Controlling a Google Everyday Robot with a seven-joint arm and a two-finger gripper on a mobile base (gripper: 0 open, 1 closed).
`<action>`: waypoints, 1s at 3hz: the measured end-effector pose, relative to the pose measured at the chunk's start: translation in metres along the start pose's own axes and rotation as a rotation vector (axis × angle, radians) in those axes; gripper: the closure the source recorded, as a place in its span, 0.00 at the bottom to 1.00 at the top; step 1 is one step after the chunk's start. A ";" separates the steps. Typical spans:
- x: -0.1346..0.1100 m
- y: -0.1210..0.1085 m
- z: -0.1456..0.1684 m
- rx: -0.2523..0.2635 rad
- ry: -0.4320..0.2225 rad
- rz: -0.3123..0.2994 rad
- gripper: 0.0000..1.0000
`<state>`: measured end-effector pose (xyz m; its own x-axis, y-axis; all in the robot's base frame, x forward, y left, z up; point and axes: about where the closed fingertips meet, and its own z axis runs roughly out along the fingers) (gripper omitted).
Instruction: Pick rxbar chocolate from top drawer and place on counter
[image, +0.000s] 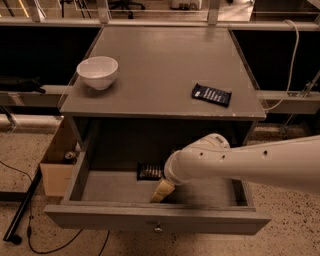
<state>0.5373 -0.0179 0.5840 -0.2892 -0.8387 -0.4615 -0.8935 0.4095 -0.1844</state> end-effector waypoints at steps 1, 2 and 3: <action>-0.033 -0.019 0.006 -0.001 0.032 -0.056 0.00; -0.038 -0.017 0.005 -0.010 0.040 -0.061 0.19; -0.037 -0.017 0.005 -0.008 0.038 -0.059 0.43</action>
Offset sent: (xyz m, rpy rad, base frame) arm 0.0200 0.0142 0.0084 -0.0324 -0.0080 0.0289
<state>0.5647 0.0075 0.6000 -0.2485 -0.8742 -0.4171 -0.9120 0.3562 -0.2034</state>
